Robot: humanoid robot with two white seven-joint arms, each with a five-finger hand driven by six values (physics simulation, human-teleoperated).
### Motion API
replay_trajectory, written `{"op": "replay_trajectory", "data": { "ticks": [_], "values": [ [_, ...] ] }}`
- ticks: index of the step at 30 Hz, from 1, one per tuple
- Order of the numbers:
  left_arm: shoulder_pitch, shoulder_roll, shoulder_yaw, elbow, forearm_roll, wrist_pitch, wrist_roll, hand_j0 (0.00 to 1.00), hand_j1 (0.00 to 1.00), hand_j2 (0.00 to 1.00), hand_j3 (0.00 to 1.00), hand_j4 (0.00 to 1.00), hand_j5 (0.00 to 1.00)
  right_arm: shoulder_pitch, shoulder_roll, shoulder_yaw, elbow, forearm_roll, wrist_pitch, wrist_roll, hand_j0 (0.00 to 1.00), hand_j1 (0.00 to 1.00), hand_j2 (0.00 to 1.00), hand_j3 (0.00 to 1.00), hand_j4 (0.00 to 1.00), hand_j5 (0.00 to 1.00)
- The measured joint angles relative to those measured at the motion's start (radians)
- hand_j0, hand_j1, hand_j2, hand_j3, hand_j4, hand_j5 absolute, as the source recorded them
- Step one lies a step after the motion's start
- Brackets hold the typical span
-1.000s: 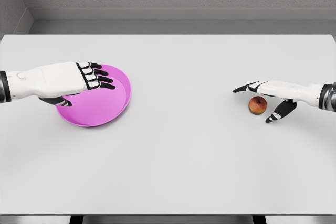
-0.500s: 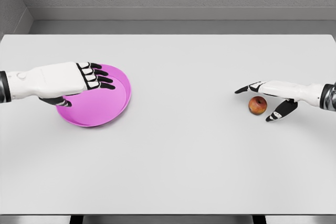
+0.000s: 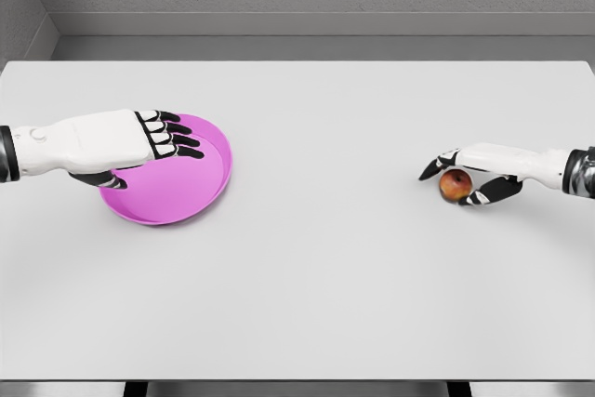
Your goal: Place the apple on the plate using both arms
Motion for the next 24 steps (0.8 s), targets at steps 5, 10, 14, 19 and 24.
{"op": "replay_trajectory", "data": {
  "ticks": [5, 10, 14, 19, 24],
  "values": [
    [0.0, -0.001, 0.0, 0.001, 0.0, 0.0, 0.0, 1.0, 1.0, 1.0, 1.0, 1.0, 1.0, 0.0, 0.001, 0.0, 0.004, 0.0, -0.004, 0.0, 0.47, 0.47, 0.47, 0.47, 0.47, 0.47],
    [0.0, -0.001, 0.0, 0.001, 0.0, 0.0, 0.0, 1.0, 1.0, 1.0, 1.0, 1.0, 1.0, -0.002, 0.022, 0.0, 0.008, 0.0, -0.004, 0.0, 0.41, 0.41, 0.41, 0.41, 0.41, 0.41],
    [0.0, -0.001, 0.0, 0.003, 0.0, 0.0, 0.0, 1.0, 1.0, 1.0, 1.0, 1.0, 1.0, -0.005, 0.037, -0.002, 0.009, 0.0, -0.005, 0.001, 0.4, 0.4, 0.4, 0.4, 0.4, 0.4],
    [0.0, -0.001, 0.0, 0.007, 0.0, 0.0, 0.0, 1.0, 1.0, 1.0, 1.0, 1.0, 1.0, -0.06, 0.089, 0.026, -0.104, -0.008, -0.004, 0.0, 0.38, 0.38, 0.38, 0.38, 0.38, 0.38],
    [0.0, -0.001, 0.0, 0.009, 0.0, 0.0, 0.0, 1.0, 1.0, 1.0, 1.0, 1.0, 1.0, -0.118, 0.188, 0.085, -0.206, -0.012, -0.004, 0.0, 0.39, 0.39, 0.39, 0.39, 0.39, 0.39]
  ]
}}
